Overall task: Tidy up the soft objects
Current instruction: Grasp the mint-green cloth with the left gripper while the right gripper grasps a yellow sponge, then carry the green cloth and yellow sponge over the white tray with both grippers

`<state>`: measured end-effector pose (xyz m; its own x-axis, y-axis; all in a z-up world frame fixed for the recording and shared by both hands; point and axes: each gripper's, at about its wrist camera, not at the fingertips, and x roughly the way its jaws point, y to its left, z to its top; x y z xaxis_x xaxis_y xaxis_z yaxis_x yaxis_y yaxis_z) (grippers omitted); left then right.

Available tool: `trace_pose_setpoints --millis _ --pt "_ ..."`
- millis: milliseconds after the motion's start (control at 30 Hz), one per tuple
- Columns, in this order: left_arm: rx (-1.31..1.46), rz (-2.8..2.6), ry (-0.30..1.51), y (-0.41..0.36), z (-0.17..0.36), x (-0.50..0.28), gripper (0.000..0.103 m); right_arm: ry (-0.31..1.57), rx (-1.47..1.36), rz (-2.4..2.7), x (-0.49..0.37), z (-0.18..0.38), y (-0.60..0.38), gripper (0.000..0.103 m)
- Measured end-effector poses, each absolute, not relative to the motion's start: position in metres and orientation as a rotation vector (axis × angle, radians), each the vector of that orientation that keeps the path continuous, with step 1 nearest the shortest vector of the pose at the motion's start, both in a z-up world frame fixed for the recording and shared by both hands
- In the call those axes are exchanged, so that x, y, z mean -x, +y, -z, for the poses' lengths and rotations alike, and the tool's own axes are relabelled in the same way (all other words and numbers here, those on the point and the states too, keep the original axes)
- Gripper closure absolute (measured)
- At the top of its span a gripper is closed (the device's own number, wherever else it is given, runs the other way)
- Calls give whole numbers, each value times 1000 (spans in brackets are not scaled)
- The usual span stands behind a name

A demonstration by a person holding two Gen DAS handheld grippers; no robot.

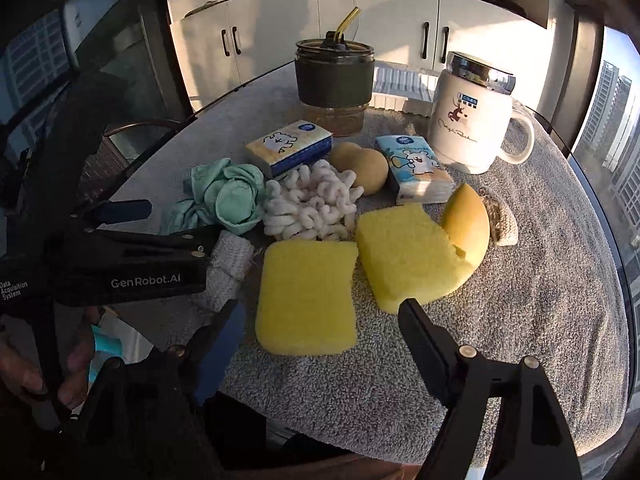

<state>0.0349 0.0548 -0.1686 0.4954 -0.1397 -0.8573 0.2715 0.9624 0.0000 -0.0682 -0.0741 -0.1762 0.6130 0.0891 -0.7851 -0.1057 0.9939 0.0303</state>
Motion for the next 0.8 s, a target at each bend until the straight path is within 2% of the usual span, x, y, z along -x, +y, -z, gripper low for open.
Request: trace_pose_setpoints --millis 167,200,233,267,333,800 --pt "-127 237 1008 55 171 -45 7 931 85 -121 60 186 -56 23" --pt "-118 231 1007 56 171 -46 12 930 94 -114 59 188 -56 29" --pt "-105 238 1003 58 171 -45 34 933 106 -105 58 189 -54 42" --pt "-97 244 996 59 171 -45 45 939 119 -98 56 190 -53 48" --pt "-131 223 953 58 167 -41 76 938 114 -94 56 191 -55 49" --pt "-78 247 900 72 144 -25 79 844 44 -102 69 173 -68 49"
